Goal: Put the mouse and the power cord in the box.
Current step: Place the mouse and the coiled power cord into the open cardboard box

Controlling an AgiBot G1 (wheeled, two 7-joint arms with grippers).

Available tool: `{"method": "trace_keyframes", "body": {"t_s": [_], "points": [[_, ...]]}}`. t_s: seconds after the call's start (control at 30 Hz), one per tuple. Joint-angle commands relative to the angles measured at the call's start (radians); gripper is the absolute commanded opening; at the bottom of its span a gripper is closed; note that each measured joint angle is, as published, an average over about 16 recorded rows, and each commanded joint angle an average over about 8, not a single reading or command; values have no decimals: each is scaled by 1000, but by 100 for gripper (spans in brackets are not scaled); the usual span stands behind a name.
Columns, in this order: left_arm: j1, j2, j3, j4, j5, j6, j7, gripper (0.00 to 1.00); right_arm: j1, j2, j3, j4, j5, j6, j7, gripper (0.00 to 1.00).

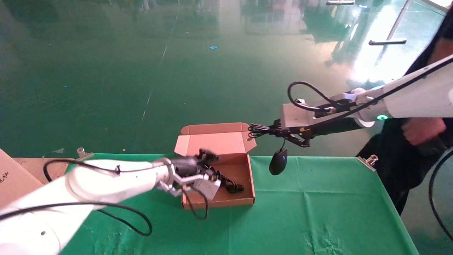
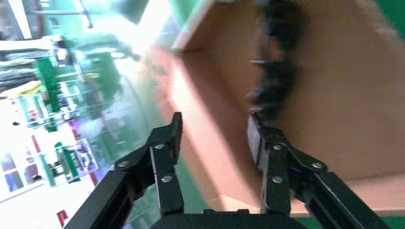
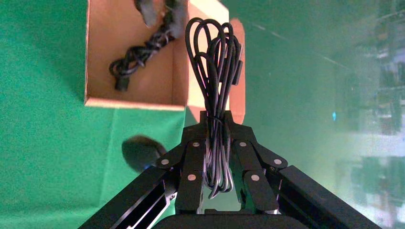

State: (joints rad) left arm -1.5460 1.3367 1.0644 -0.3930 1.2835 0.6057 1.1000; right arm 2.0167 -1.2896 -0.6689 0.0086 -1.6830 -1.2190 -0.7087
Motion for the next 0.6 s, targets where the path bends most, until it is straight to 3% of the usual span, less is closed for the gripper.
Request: {"method": "trace_keyframes", "body": {"t_s": [0.03, 0.33, 0.6], "points": [[-12, -2, -5, -7, -26, 20, 5, 100, 2, -8, 1, 2, 2, -3, 1, 0], [-40, -161, -83, -38, -159, 239, 56, 100, -31, -65, 8, 54, 18, 51, 23, 0], [-43, -329, -130, -70, -235, 371, 33, 100, -140, -85, -25, 261, 71, 130, 94, 0]]}}
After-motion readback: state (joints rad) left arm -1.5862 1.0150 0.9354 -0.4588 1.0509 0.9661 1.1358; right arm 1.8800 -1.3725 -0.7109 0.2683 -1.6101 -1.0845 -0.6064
